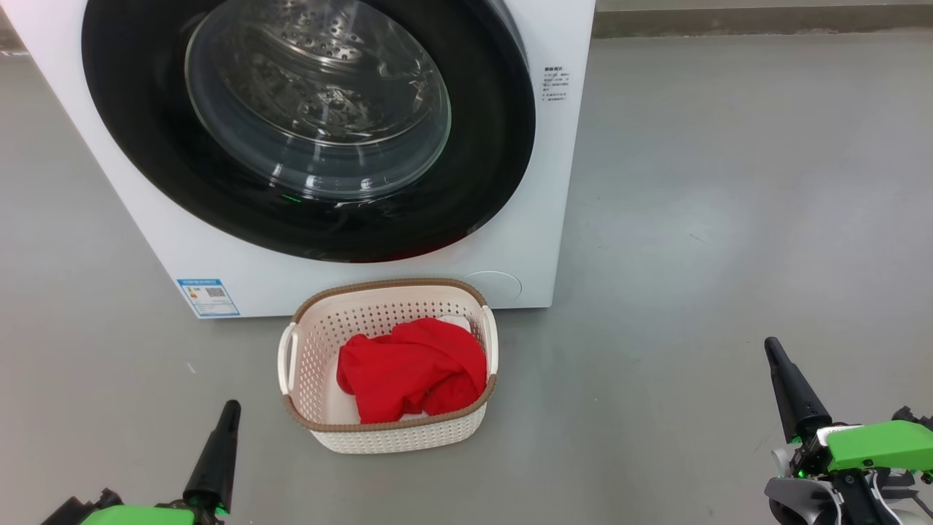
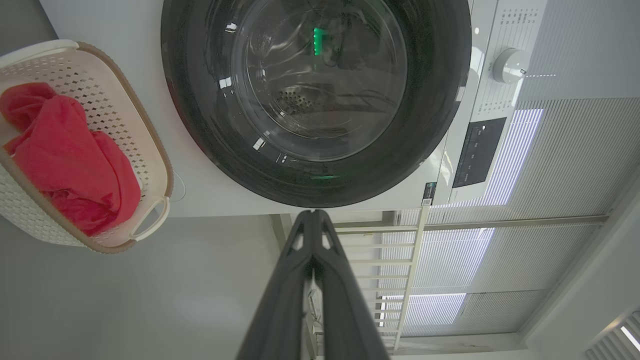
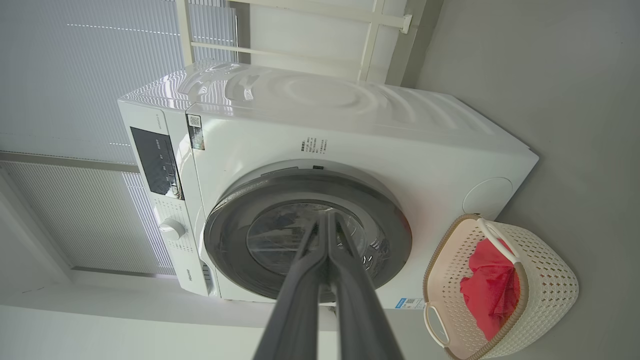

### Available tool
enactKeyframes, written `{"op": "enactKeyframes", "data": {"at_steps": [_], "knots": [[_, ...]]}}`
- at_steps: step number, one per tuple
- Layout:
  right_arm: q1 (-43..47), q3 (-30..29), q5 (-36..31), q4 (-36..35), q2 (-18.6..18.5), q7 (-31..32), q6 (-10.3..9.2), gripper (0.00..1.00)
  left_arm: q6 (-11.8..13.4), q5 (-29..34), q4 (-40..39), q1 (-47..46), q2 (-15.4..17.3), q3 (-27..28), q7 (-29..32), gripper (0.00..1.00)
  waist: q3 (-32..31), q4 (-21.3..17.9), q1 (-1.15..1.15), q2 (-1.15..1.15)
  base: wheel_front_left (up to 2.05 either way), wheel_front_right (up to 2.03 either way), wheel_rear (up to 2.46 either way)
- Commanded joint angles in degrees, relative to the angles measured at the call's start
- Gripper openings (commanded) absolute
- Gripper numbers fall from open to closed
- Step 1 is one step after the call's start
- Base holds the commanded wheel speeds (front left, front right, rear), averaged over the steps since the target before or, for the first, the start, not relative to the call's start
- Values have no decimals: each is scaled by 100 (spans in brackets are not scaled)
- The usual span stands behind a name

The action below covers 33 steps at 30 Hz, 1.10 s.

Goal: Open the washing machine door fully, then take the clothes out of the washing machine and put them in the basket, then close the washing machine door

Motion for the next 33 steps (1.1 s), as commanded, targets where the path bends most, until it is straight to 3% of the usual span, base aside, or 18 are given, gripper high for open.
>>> {"op": "enactKeyframes", "data": {"at_steps": [1,33], "knots": [[-254,113,71,-142,-100,18,3,0,-49,-33,-119,-262,61,202,40,0,0,0,0,0,0,0,0],[-256,93,54,-141,-85,34,3,0,-49,-33,-119,-262,61,202,40,0,0,0,0,0,0,0,0]]}}
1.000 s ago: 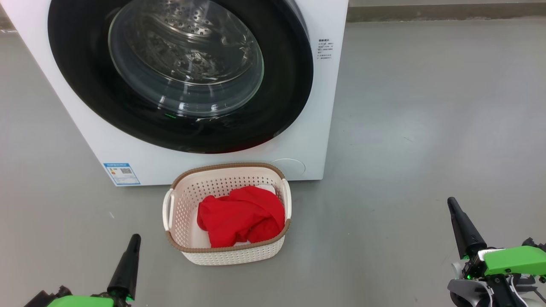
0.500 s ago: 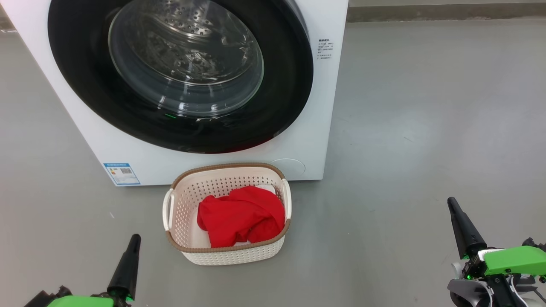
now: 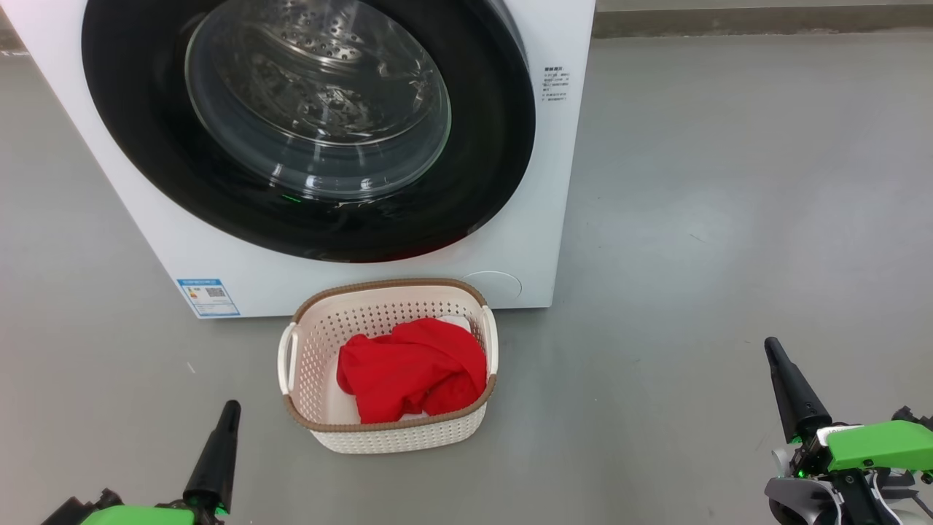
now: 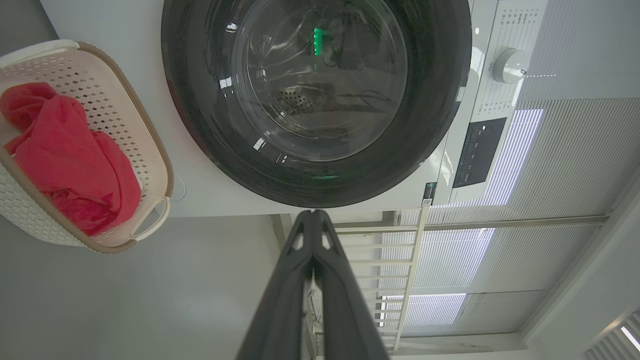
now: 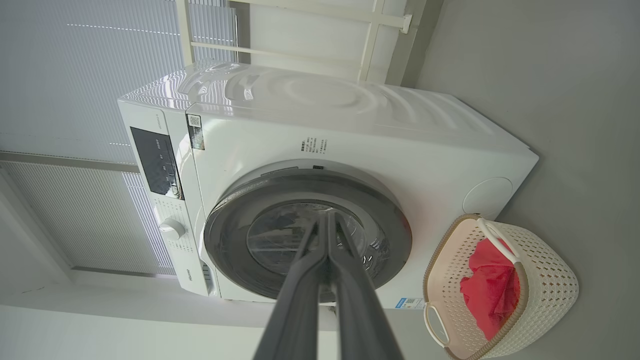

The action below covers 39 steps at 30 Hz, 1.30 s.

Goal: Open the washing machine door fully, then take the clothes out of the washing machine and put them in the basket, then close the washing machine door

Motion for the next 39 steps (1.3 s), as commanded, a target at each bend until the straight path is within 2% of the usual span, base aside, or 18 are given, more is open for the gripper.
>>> {"op": "enactKeyframes", "data": {"at_steps": [1,39], "knots": [[-256,95,53,-142,-87,28,3,0,-47,-31,-123,-262,61,201,39,0,0,0,0,0,0,0,0],[-257,72,33,-140,-70,47,3,0,-47,-31,-122,-262,61,201,39,0,0,0,0,0,0,0,0]]}}
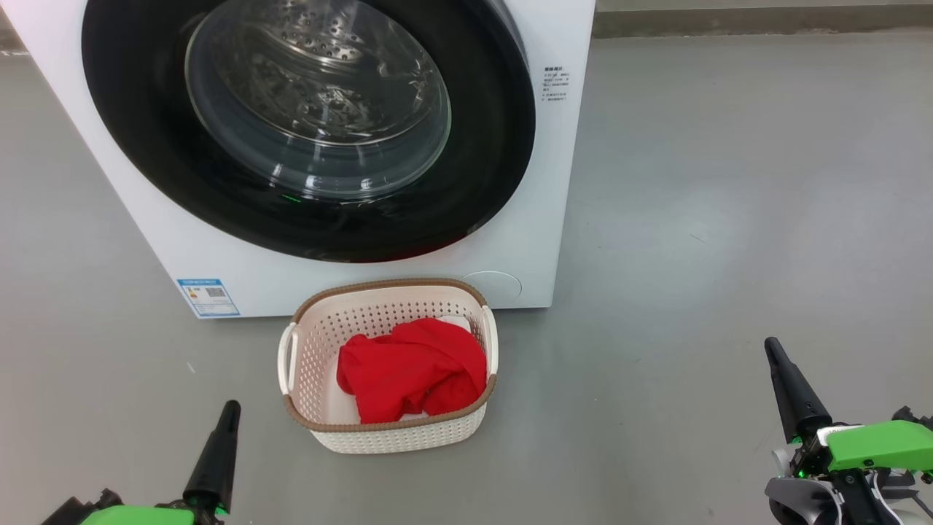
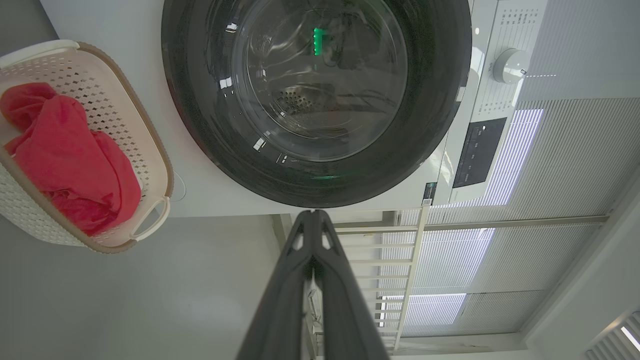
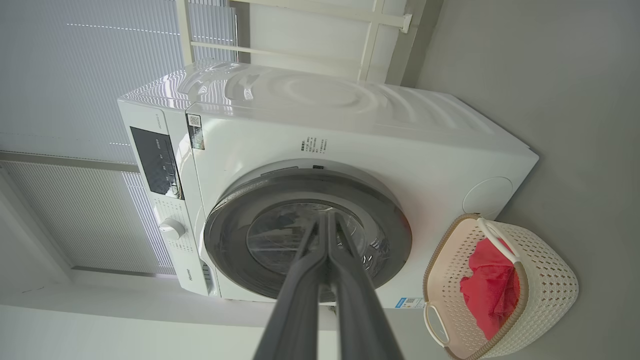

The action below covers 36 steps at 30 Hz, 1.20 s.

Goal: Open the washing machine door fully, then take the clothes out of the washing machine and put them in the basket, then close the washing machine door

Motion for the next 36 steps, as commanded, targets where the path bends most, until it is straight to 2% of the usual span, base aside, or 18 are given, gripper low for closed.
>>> {"op": "enactKeyframes", "data": {"at_steps": [1,36], "knots": [[-257,83,38,-141,-74,29,3,0,-47,-31,-123,-262,61,200,39,0,0,0,0,0,0,0,0],[-259,63,22,-139,-60,45,3,0,-47,-32,-123,-262,61,200,38,0,0,0,0,0,0,0,0]]}}
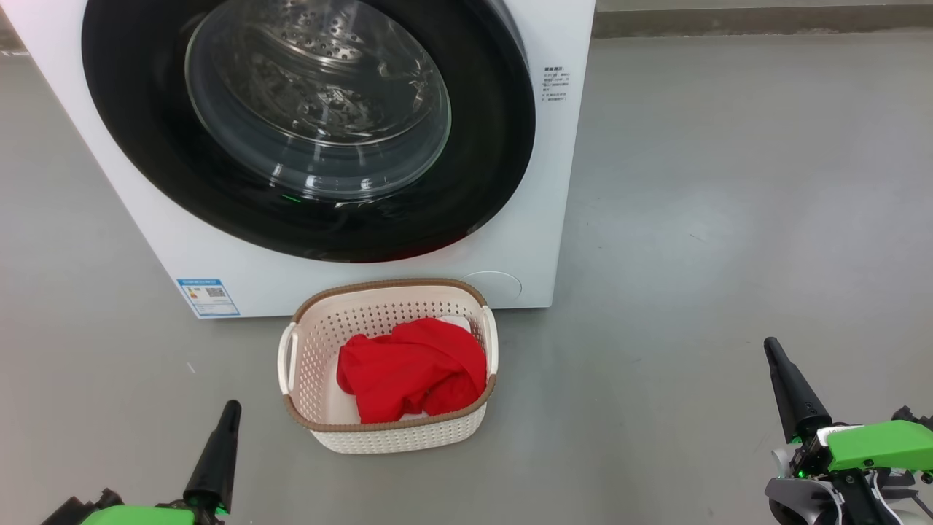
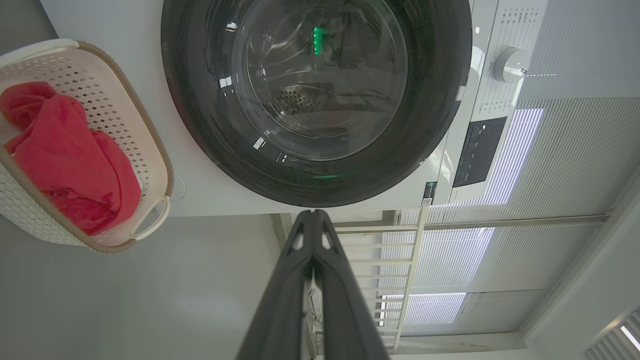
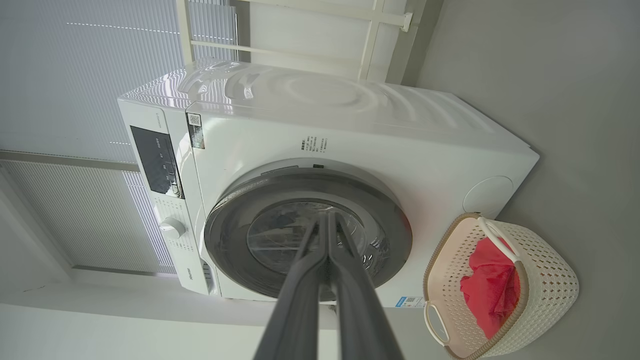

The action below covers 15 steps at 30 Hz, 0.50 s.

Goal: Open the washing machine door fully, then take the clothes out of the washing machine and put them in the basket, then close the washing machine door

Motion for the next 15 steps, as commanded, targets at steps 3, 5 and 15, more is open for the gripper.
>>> {"op": "enactKeyframes", "data": {"at_steps": [3,5,15], "knots": [[-259,73,25,-140,-64,20,3,0,-47,-32,-123,-262,61,199,23,0,0,0,0,0,0,0,0],[-259,72,24,-140,-63,21,3,0,-47,-32,-123,-262,61,199,23,0,0,0,0,0,0,0,0],[-260,67,19,-140,-59,25,3,0,-47,-32,-123,-262,61,199,23,0,0,0,0,0,0,0,0]]}}
